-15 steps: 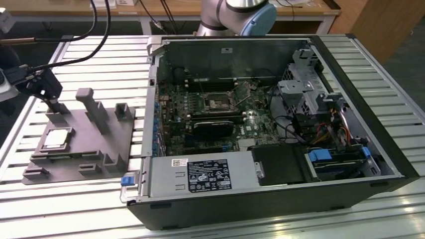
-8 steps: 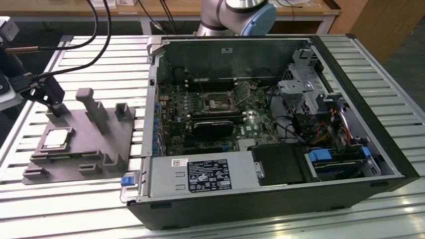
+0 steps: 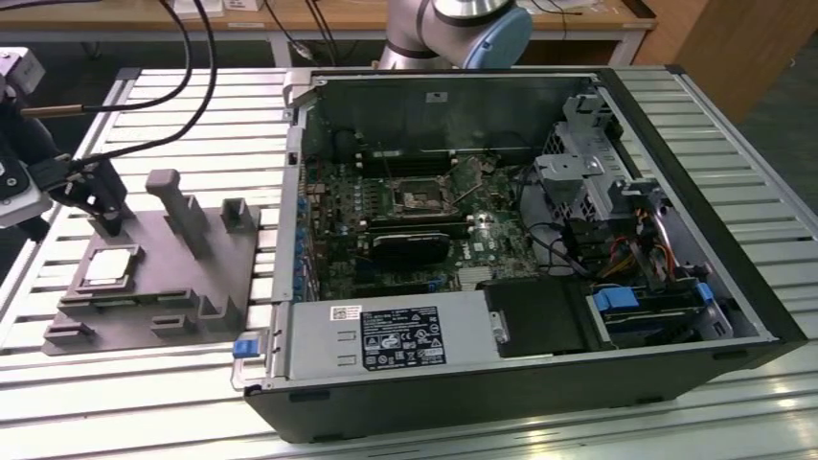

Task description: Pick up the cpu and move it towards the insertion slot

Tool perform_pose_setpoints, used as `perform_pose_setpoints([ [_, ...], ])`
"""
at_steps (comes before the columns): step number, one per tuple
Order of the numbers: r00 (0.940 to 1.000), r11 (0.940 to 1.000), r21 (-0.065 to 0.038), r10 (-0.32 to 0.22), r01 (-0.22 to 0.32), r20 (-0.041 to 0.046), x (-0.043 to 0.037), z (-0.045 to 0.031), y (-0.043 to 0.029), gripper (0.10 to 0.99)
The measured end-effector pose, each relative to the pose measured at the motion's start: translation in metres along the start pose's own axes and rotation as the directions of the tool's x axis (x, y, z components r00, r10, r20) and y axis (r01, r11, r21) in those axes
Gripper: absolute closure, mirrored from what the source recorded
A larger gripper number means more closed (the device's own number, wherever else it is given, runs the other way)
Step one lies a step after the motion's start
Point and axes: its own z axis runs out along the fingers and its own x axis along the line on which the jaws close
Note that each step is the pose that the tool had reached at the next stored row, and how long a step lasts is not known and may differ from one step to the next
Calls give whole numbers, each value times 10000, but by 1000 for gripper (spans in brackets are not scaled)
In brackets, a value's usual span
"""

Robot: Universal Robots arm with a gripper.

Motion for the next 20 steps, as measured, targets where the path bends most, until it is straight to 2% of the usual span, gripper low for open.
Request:
perform_pose_setpoints([
  [7,10000,10000,-9,0,0,-1,2,126,-5,302],
  [8,10000,10000,-10,0,0,0,2,138,-5,373],
  [15,10000,10000,-6,0,0,1,1,215,-8,373],
  [20,10000,10000,-85,1,-1,2,2,297,-11,373],
])
